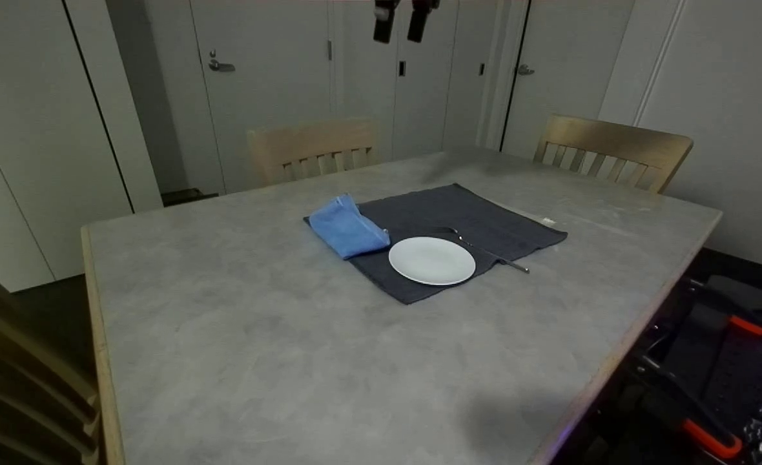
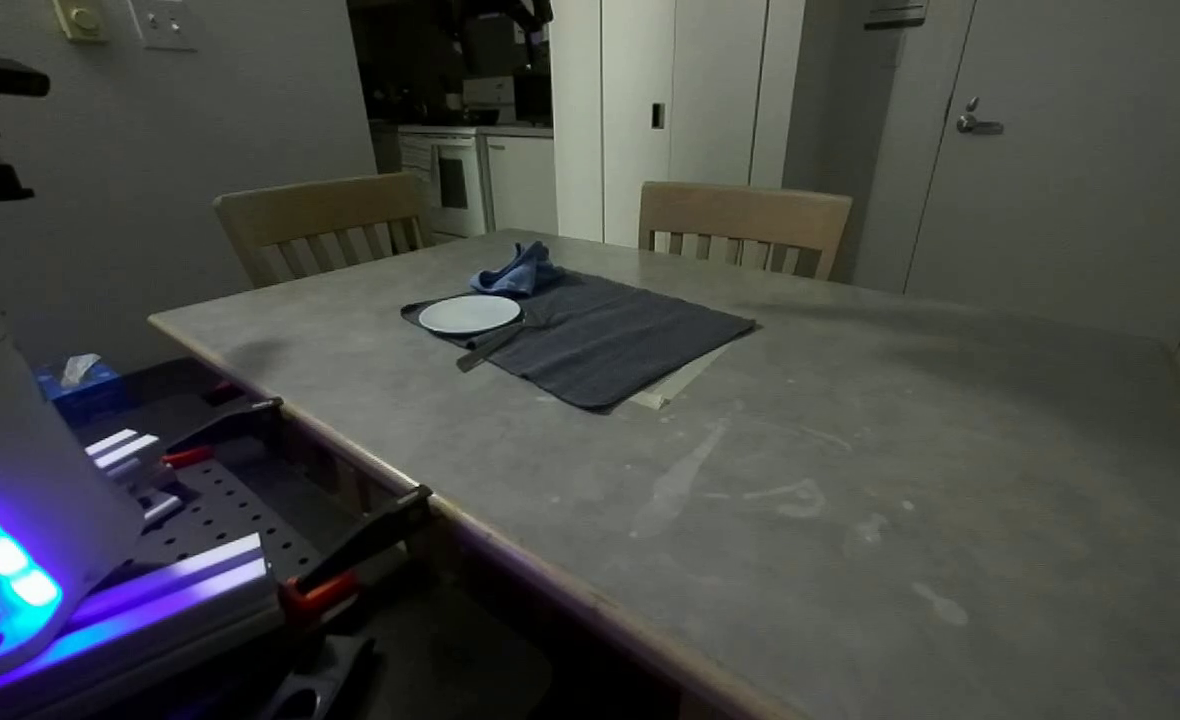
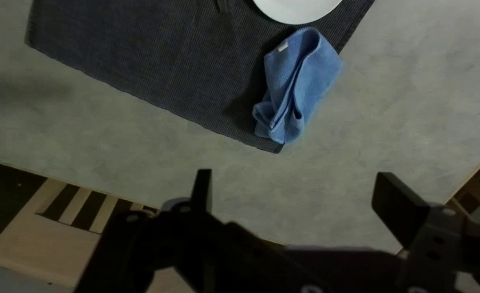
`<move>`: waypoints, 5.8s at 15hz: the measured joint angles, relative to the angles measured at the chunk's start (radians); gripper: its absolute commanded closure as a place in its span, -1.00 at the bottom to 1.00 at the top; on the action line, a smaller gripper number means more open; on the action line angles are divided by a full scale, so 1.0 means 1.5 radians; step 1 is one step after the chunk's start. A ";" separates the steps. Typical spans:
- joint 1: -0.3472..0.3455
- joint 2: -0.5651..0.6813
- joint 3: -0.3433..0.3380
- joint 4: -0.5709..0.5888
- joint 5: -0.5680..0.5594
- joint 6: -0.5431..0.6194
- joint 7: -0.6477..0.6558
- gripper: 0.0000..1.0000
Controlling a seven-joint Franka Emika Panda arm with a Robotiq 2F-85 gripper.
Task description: Wipe the plate with the blue cloth and then put the fork on the plate
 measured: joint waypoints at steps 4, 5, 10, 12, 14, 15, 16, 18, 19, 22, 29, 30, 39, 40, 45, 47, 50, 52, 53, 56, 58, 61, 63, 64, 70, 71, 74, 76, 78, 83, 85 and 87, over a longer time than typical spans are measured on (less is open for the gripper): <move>0.009 0.092 0.000 0.063 0.009 -0.018 -0.016 -1.00; 0.011 0.110 0.000 0.072 0.015 -0.031 -0.016 -1.00; 0.013 0.179 0.003 0.088 0.080 -0.048 -0.032 -1.00; 0.013 0.203 0.005 0.090 0.106 -0.044 -0.039 -1.00; 0.013 0.229 0.006 0.094 0.126 -0.035 -0.039 -1.00; 0.013 0.242 0.006 0.098 0.133 -0.029 -0.039 -1.00; 0.013 0.253 0.006 0.103 0.134 -0.023 -0.039 -1.00; 0.013 0.275 0.006 0.115 0.134 -0.013 -0.039 -1.00; 0.013 0.284 0.006 0.122 0.134 -0.011 -0.039 -1.00; 0.014 0.308 0.005 0.146 0.134 0.002 -0.037 -1.00; 0.018 0.327 0.002 0.173 0.125 0.009 -0.022 -1.00; 0.025 0.328 -0.004 0.173 0.113 0.008 -0.005 -1.00; 0.038 0.376 -0.033 0.197 0.081 -0.007 0.038 -1.00; 0.035 0.388 -0.033 0.204 0.083 -0.010 0.037 -1.00; 0.022 0.441 -0.033 0.246 0.093 -0.018 0.028 -1.00; 0.021 0.455 -0.033 0.261 0.095 -0.022 0.027 -1.00; 0.021 0.475 -0.029 0.279 0.095 -0.031 0.026 -1.00; 0.021 0.487 -0.028 0.294 0.095 -0.044 0.026 -1.00; 0.021 0.493 -0.027 0.301 0.095 -0.049 0.026 -0.95; 0.021 0.508 -0.026 0.325 0.096 -0.068 0.023 -0.51; 0.021 0.515 -0.025 0.340 0.097 -0.079 0.019 -0.42; 0.020 0.526 -0.023 0.359 0.105 -0.094 0.009 -0.65; 0.019 0.535 -0.021 0.373 0.111 -0.104 0.002 -0.58; 0.018 0.540 -0.021 0.377 0.115 -0.106 -0.002 -0.23; 0.005 0.572 -0.012 0.403 0.136 -0.117 -0.022 0.49; 0.003 0.575 -0.011 0.408 0.137 -0.121 -0.024 0.64; 0.002 0.575 -0.010 0.417 0.138 -0.134 -0.024 0.99; 0.003 0.575 -0.009 0.428 0.138 -0.153 -0.024 1.00; 0.003 0.575 -0.007 0.437 0.138 -0.169 -0.024 0.95; 0.004 0.568 0.001 0.453 0.139 -0.220 -0.024 0.95; 0.004 0.567 0.005 0.459 0.143 -0.252 -0.023 0.95; 0.005 0.566 0.006 0.463 0.147 -0.286 -0.018 0.95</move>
